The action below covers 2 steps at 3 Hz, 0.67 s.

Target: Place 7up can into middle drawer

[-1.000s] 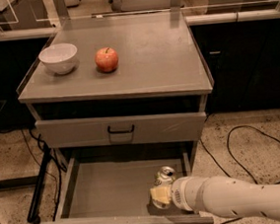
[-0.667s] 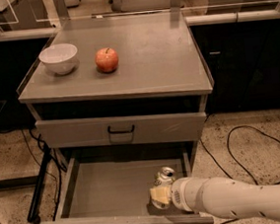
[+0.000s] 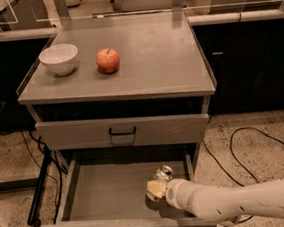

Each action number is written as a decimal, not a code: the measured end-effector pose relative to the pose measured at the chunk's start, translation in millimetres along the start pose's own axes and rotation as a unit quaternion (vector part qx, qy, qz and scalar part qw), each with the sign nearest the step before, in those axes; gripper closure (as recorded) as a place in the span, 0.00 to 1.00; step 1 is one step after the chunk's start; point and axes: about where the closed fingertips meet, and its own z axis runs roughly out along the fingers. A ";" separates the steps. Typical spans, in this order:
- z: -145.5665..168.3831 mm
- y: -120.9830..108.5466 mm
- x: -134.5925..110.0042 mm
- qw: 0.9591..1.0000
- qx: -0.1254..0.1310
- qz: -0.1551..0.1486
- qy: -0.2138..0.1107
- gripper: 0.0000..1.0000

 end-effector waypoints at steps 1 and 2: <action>29.0 -11.3 -8.5 0.999 0.001 0.029 -0.037 1.00; 29.3 -11.6 -7.7 0.999 0.001 0.029 -0.037 1.00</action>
Offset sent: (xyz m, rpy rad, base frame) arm 0.0202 0.0018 -0.0138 0.0356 -0.0308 -0.0541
